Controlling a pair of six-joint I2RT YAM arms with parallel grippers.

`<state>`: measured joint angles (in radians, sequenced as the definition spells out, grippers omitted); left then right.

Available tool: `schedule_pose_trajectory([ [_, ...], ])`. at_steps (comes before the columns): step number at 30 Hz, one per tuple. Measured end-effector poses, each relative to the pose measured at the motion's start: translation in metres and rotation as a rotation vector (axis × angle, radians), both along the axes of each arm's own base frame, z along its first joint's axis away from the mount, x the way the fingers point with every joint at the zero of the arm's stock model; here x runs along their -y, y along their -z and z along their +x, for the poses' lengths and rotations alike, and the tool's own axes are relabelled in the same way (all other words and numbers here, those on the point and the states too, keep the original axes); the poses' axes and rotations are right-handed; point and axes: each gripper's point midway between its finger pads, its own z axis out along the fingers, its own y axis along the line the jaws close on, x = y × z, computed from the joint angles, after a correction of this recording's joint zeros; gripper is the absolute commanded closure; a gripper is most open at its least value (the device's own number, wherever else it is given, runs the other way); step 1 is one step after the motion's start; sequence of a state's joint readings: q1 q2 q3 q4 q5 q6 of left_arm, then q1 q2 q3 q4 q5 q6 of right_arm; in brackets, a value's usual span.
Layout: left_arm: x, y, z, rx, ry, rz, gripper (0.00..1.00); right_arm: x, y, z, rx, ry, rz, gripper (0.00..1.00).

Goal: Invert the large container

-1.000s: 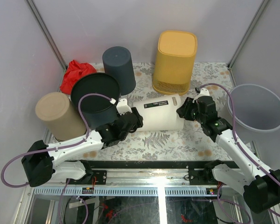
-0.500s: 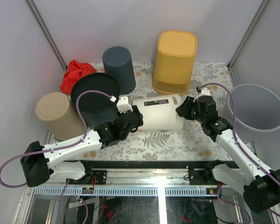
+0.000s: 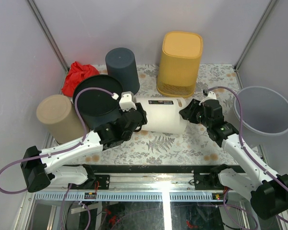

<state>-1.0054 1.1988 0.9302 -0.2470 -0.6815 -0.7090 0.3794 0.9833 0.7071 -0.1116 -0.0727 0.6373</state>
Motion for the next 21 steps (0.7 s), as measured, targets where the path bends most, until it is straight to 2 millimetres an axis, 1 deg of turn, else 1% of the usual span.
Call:
schedule_pose_trajectory([
  [6, 0.002, -0.010, 0.002, 0.018, 0.004, -0.007, 0.52, 0.001, 0.005, -0.007, 0.014, 0.018, 0.049, 0.47],
  [13, 0.009, -0.025, 0.005, 0.040, 0.011, -0.016, 0.52, 0.001, 0.011, -0.015, 0.021, 0.034, 0.102, 0.47],
  [21, 0.013, -0.031, 0.007, 0.053, 0.010, -0.012, 0.52, 0.002, 0.016, -0.021, 0.025, 0.053, 0.148, 0.46],
])
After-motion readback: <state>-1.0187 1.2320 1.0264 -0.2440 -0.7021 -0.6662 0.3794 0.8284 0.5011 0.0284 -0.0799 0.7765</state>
